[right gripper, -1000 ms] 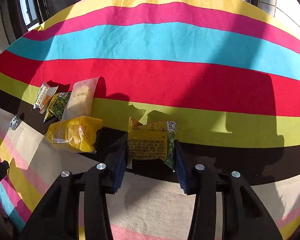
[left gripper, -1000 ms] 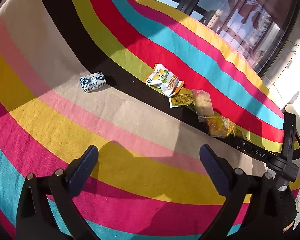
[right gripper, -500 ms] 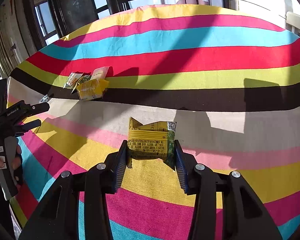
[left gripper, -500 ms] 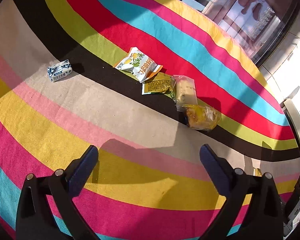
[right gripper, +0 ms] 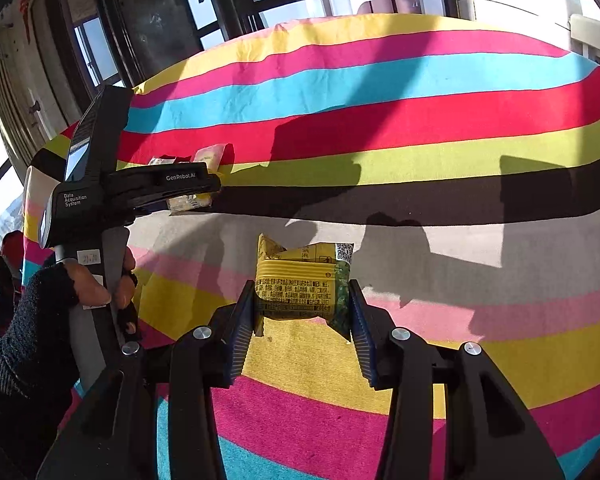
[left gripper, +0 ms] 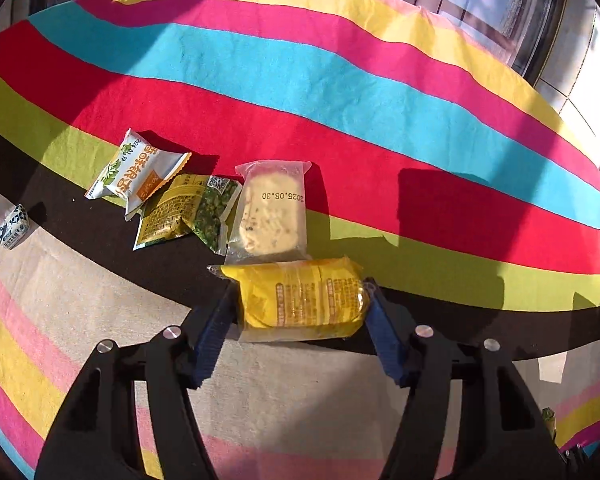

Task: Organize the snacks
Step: 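Grasp the yellow-green biscuit pack with the right tool while the left tool grasps a yellow pack, then carry both held packs into the white box and open both tools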

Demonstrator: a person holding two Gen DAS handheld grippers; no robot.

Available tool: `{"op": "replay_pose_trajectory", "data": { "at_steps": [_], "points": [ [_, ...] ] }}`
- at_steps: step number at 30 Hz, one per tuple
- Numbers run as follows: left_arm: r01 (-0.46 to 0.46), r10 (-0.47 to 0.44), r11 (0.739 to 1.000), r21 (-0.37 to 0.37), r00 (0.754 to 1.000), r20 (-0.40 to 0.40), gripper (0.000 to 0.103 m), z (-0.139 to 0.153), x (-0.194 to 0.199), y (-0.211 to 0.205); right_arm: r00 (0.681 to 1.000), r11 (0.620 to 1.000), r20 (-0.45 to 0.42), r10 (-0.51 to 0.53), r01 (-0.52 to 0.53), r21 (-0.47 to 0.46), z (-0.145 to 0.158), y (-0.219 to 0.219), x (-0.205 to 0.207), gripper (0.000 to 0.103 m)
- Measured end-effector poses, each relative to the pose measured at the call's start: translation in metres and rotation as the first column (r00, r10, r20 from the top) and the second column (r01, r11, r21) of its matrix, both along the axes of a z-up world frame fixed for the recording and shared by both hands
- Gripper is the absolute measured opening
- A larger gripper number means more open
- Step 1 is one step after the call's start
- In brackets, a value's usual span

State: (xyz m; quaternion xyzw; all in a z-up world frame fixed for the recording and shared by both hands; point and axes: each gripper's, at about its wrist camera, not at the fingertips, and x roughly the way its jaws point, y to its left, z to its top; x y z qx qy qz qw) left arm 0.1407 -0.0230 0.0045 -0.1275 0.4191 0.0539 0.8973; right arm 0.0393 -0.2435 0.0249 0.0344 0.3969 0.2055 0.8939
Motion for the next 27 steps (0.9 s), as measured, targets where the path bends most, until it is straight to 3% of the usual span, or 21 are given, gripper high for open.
{"op": "replay_pose_trajectory", "data": {
  "at_steps": [8, 12, 14, 27],
  "points": [
    [0.081, -0.074, 0.995, -0.060, 0.991, 0.114, 0.058, 0.014, -0.108, 0.035, 1.000, 1.000, 0.010, 0.004, -0.004, 0.005, 0.000, 0.000, 0.000, 0.044],
    [0.060, -0.035, 0.986, -0.153, 0.987, 0.157, 0.058, 0.010, -0.157, 0.069, 1.000, 1.000, 0.009, -0.001, 0.000, 0.018, 0.000, -0.002, 0.001, 0.044],
    [0.061, -0.009, 0.967, -0.249, 0.979, 0.204, 0.058, 0.009, -0.173, 0.086, 1.000, 1.000, 0.005, -0.005, 0.005, 0.023, 0.000, -0.003, 0.001, 0.044],
    [0.068, 0.019, 0.958, -0.277, 0.953, 0.302, 0.058, 0.019, -0.183, 0.095, 0.999, 0.999, -0.010, -0.045, 0.045, 0.030, -0.002, -0.008, 0.003, 0.044]
  ]
}}
